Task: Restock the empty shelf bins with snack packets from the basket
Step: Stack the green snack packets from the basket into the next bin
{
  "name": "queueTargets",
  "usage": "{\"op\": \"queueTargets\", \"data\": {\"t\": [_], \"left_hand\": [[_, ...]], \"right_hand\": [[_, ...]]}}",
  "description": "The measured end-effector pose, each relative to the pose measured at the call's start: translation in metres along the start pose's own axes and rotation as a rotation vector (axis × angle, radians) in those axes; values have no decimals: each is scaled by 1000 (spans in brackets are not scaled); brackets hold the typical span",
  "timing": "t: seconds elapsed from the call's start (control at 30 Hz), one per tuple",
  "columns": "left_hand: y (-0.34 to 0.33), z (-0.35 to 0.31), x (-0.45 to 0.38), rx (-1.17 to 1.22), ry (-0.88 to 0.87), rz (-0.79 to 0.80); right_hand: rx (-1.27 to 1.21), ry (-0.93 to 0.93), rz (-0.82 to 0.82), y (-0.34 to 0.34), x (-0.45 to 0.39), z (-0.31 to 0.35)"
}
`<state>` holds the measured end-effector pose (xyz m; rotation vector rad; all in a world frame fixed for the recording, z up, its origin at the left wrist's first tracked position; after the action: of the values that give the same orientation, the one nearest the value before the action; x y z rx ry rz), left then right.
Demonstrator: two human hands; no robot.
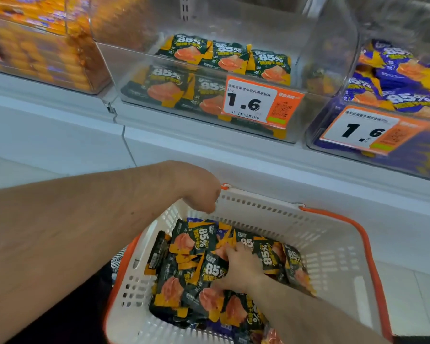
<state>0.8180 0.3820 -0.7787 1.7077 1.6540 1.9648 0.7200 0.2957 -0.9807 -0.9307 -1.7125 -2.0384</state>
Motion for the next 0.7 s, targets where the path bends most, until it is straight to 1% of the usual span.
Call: {"op": "queueTargets", "data": {"t": [0.07, 0.23, 0.3, 0.33, 0.4, 0.43, 0.5, 0.6, 0.7], "left_hand": [[1, -1, -2, 8, -7, -9], [0, -1, 1, 31, -7, -17], [3, 1, 5, 34, -8, -21], [4, 3, 7, 38, -7, -23], [8, 9, 11, 55, -3, -41], [11, 11, 13, 63, -6, -56], [22, 17, 21, 84, -12, -100], [45, 30, 40, 138, 4, -210], [61, 48, 62, 280, 20, -334]], "right_hand": [[68, -22, -15, -8, 3, 4], [49, -132, -28, -11, 1, 6], [-68, -112, -6, -3, 4, 10], [-150, -90, 43, 0, 7, 13], [-246, -13, 131, 12, 13, 24], [-278, 38, 125, 26, 17, 31], [-353, 113, 57, 66, 25, 42], [-420, 189, -78, 136, 36, 50], [-521, 288, -217, 206, 60, 56]]}}
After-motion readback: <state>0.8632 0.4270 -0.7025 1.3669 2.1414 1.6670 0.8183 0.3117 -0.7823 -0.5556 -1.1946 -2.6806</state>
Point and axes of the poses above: each hand's wrist, its own x-axis away from the middle knuckle, its own y-axis out of the back of the hand, z = x × y, the point moved 10 cm from there along -x, towards the middle knuckle, and after that the axes turned 13 degrees about -y, right-handed, at the moved point
